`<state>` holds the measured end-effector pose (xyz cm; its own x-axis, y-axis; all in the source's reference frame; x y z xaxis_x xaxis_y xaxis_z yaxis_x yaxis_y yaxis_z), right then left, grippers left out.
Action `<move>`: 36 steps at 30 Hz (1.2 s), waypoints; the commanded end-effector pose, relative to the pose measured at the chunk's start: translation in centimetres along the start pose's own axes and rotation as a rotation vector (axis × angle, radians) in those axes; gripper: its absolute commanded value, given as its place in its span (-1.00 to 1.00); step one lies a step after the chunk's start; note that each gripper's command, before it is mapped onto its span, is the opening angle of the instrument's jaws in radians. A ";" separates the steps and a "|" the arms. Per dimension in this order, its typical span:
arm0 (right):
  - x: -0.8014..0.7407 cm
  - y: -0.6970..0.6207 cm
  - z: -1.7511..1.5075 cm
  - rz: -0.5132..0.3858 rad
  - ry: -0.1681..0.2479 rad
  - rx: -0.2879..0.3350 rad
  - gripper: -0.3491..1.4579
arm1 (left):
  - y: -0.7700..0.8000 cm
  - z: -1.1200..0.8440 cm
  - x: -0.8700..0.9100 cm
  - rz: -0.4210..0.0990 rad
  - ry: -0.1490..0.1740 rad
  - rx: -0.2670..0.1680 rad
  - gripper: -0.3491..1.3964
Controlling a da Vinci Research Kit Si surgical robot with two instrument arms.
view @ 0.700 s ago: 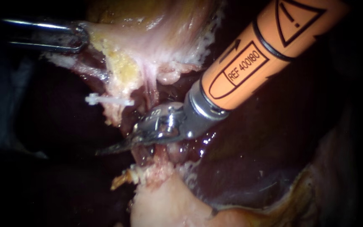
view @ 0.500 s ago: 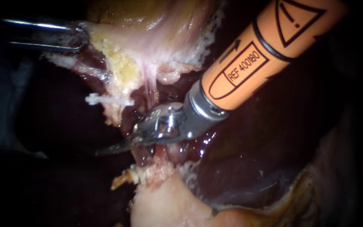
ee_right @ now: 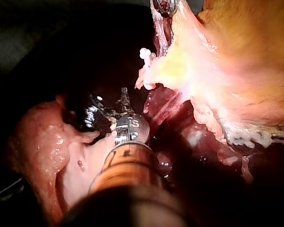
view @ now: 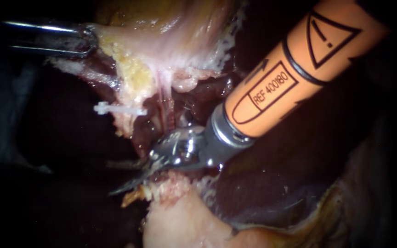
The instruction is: Go back from the cut left tube
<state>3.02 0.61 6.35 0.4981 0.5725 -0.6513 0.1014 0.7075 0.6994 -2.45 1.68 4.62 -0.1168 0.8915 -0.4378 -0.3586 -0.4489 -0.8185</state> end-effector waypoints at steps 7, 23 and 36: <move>-0.10 -0.30 -0.72 -0.202 -0.080 -0.250 0.99 | -0.02 0.01 -0.01 0.002 0.000 -0.001 -1.00; -0.33 -0.37 -2.16 -0.268 -0.232 -0.430 0.99 | -0.04 0.02 -0.03 0.003 0.001 0.000 -1.00; -0.33 -0.37 -2.25 -0.264 -0.238 -0.386 0.99 | -0.09 0.30 -0.09 0.007 0.006 0.009 -1.00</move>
<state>0.87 1.10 5.64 0.6849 0.2759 -0.6744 -0.0510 0.9414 0.3334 -2.72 1.65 4.88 -0.1123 0.8869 -0.4482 -0.3630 -0.4565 -0.8123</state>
